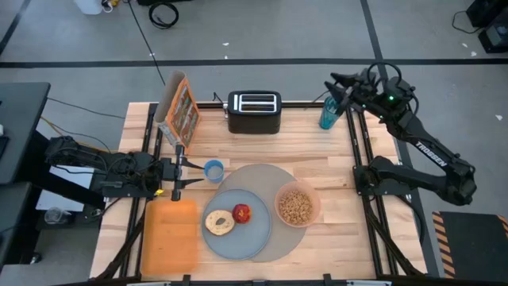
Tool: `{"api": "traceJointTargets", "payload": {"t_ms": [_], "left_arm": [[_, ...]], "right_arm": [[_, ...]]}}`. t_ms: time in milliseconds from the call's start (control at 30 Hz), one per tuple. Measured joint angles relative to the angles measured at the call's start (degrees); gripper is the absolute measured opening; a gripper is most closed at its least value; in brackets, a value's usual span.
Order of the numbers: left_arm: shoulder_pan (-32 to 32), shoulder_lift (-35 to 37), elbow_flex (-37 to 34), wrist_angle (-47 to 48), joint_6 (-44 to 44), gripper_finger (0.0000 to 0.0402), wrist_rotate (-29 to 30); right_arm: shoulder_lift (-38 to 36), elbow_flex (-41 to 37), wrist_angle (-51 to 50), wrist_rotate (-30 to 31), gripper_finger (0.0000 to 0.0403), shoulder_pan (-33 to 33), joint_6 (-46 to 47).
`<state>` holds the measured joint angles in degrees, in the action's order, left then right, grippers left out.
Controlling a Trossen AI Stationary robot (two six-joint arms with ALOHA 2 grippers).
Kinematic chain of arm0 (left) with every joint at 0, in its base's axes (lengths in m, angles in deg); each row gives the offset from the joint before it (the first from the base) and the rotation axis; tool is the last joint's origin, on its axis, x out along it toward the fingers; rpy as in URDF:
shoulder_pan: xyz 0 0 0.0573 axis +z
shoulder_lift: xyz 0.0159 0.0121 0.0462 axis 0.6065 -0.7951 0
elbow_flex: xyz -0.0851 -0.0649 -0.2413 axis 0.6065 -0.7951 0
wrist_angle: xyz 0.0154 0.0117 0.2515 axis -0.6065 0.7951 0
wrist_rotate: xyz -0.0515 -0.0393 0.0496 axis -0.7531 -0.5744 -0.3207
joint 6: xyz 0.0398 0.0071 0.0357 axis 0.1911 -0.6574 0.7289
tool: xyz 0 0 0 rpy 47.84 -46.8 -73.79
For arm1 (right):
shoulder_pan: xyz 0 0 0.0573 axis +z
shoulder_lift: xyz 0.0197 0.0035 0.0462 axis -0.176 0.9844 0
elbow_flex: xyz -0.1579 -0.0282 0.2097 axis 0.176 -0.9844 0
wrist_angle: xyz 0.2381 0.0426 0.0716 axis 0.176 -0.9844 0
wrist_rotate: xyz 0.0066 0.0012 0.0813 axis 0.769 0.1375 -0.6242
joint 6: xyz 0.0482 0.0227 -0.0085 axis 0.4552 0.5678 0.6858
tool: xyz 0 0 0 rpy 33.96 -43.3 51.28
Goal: Arrange a breakfast setting
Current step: Put the silver spoon on the tablemat between the blue plate and the light orange bowl
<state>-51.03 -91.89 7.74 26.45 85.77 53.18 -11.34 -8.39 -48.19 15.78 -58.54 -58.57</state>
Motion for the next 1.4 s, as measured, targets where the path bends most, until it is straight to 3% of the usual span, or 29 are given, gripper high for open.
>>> {"api": "traceJointTargets", "payload": {"t_ms": [300, 600, 900, 1167, 1400], "left_arm": [[0.0, 0.0, 0.0, 0.0, 0.0, 0.0167, 0.0], [0.0, 0.0, 0.0, 0.0, 0.1, 0.0167, 0.0], [0.0, 0.0, 0.0, 0.0, 0.1, 0.0167, 0.0], [0.0, 0.0, 0.0, 0.1, 0.1, 0.0167, 0.0], [0.0, 0.0, 0.0, 0.5, 0.0, 0.0167, 0.0]], "right_arm": [[8.2, 0.0, 1.6, -17.8, 0.0207, 0.2, 1.7], [18.7, 0.0, 5.8, -32.4, 0.0207, 5.5, 1.3], [29.5, 0.0, 11.7, -36.7, 0.0208, 9.7, 3.1], [40.8, 0.0, 26.7, -44.3, 0.0208, 13.6, 13.5], [48.6, 0.0, 30.6, -44.6, 0.0208, 17.9, 21.1]]}}
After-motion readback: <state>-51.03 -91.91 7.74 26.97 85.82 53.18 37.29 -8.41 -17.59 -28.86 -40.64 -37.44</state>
